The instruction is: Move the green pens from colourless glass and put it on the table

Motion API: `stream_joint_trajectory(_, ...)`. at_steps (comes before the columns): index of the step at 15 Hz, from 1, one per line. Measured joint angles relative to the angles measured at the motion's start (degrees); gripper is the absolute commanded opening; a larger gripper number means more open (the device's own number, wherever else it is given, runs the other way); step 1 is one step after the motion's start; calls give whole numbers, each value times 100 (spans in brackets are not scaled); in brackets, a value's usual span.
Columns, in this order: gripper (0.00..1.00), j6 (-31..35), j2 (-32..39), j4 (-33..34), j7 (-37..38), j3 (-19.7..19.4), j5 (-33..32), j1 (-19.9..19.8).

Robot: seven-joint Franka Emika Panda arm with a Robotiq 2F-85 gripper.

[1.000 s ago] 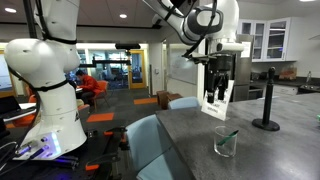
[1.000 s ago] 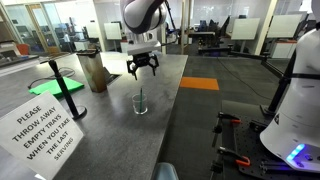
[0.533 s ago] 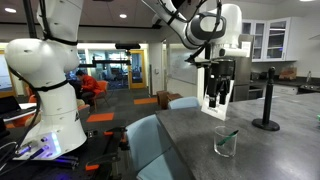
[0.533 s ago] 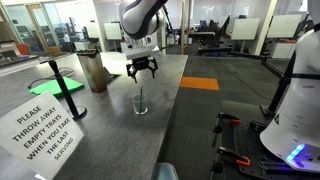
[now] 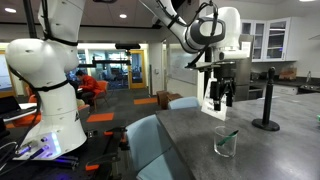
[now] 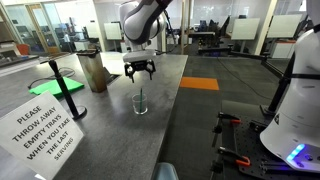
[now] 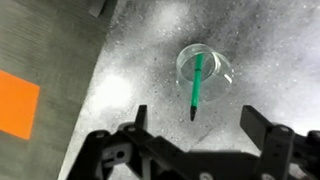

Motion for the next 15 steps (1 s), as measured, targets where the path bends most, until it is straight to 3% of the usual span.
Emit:
stream_joint_trajectory(3, 90, 570, 183, -94, 636, -210, -99, 185)
stream_joint_trajectory(7, 71, 639, 332, -165, 1153, -405, -350, 423)
stream_joint_trajectory(8, 73, 639, 355, -173, 1241, -421, -399, 465)
stream_joint_trajectory(12, 65, 640, 411, -190, 1493, -443, -555, 587)
stream_joint_trajectory(15, 69, 651, 516, -187, 1660, -459, -591, 639)
